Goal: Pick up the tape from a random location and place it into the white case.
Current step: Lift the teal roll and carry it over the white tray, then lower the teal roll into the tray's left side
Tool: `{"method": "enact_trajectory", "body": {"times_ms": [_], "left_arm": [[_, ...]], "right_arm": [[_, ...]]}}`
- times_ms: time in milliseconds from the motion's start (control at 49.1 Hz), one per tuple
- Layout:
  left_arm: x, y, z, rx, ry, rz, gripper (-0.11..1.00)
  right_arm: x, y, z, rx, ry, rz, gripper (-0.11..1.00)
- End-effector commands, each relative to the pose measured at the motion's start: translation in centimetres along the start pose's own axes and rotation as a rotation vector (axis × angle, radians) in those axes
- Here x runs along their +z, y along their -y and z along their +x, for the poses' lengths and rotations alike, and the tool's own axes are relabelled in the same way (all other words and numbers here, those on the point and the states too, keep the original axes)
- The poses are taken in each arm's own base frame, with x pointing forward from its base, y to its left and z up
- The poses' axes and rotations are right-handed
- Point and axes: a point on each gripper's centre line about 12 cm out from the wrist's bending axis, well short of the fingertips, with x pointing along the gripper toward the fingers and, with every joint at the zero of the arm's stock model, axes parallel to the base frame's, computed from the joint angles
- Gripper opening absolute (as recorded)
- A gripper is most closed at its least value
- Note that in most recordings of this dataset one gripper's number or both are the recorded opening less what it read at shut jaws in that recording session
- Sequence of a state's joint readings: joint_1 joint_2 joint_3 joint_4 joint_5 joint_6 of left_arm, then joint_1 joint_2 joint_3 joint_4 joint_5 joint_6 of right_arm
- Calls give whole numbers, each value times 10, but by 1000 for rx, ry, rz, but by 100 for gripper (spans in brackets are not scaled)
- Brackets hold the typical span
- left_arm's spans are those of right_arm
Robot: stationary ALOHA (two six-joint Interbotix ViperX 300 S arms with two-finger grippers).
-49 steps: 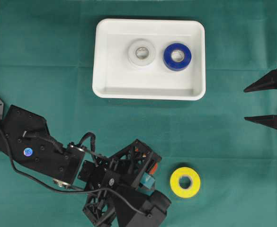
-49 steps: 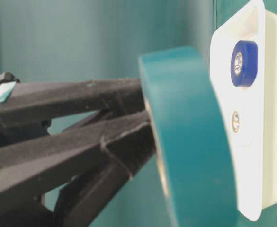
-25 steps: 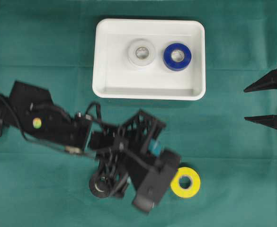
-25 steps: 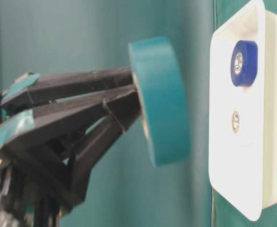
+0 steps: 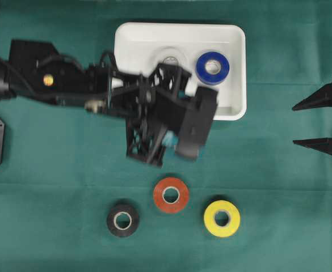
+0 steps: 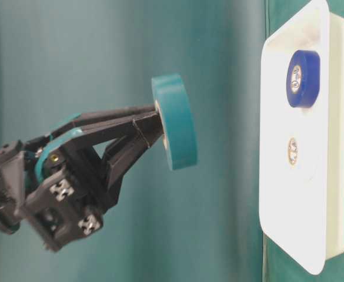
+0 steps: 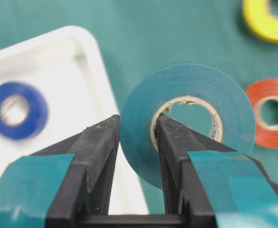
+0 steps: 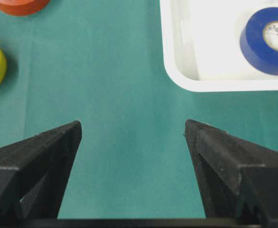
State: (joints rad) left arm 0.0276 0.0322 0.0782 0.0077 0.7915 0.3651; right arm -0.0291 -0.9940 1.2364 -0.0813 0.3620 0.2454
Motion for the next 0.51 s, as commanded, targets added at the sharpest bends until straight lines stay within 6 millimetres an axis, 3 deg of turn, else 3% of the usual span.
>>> {"method": "enact_trajectory", "body": {"times_ms": [0, 264, 488], "left_arm": [[3, -19, -21, 43, 46, -31, 20], [-19, -67, -24, 119, 25, -123, 20], [-31, -89, -25, 151, 8, -169, 20]], "right_arm": [[8, -2, 0, 3, 12, -2, 83], [7, -1, 1, 2, 1, -1, 83], [6, -2, 2, 2, -3, -3, 83]]}}
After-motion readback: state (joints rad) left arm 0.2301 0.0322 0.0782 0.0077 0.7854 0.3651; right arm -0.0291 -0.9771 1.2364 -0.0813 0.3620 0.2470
